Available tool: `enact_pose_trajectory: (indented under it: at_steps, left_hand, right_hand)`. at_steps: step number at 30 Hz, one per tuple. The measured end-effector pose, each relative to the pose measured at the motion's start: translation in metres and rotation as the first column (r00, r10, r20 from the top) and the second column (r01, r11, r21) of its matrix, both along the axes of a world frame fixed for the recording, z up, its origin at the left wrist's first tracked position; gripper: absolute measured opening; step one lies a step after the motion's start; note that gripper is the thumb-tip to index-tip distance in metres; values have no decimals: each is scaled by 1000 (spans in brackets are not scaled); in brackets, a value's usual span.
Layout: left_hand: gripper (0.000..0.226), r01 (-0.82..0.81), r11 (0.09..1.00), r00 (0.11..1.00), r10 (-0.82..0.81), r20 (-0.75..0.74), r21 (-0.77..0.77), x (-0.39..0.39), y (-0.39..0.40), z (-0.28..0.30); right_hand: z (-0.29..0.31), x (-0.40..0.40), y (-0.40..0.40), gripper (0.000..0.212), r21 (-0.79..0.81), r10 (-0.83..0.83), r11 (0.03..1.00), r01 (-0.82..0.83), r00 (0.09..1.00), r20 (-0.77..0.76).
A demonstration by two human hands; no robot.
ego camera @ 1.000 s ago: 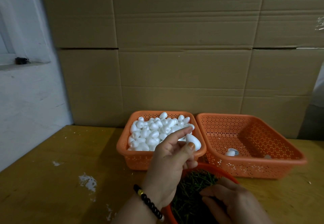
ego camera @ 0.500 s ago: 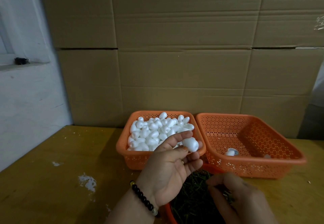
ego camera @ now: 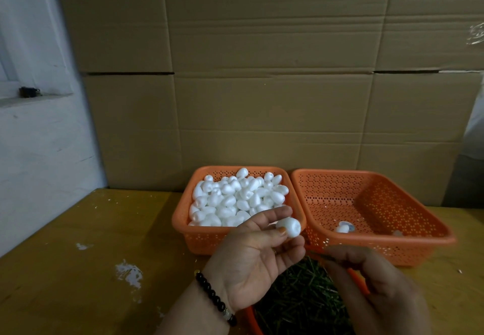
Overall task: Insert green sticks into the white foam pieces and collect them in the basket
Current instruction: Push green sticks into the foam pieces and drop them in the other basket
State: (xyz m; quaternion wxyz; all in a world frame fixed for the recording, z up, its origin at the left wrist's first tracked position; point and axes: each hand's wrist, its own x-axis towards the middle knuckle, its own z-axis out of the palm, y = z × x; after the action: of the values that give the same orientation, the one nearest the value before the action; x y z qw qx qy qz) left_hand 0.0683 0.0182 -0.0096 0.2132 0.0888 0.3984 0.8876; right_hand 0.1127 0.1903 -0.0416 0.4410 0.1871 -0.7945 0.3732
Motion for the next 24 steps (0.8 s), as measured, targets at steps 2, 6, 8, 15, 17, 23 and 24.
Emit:
enact_pose_trajectory:
  at_steps: [2,6,8,15,17,23,24]
  left_hand:
    - [33,15,1000,1000,-15,-24,-26,1,1,0]
    - [32,26,998,998,-29,-60,-64,4,2,1]
    - [29,15,995,997,-23,-76,-101,5,2,1]
    - [27,-8,987,994,-9,-108,-158,7,3,1]
    - [27,-8,986,993,-12,-120,-164,8,3,1]
    - [27,-1,989,993,-16,-116,-145,8,4,2]
    - [27,2,990,993,-19,-114,-143,8,4,2]
  right_hand:
    - [1,0,1,15,-13,11,1000,-11,1000,-6]
    - [5,1,0,17,-8,11,1000,-11,1000,-19]
    - [4,0,1,19,-21,1,1000,-1,1000,-5]
    - [3,-4,2,20,-66,-47,997,46,999,-14]
    - [4,-3,1,19,-67,-46,997,44,999,-24]
    - [4,-3,1,17,-51,-46,998,44,998,-39]
    - [4,-3,1,18,-51,-50,998,49,998,-36]
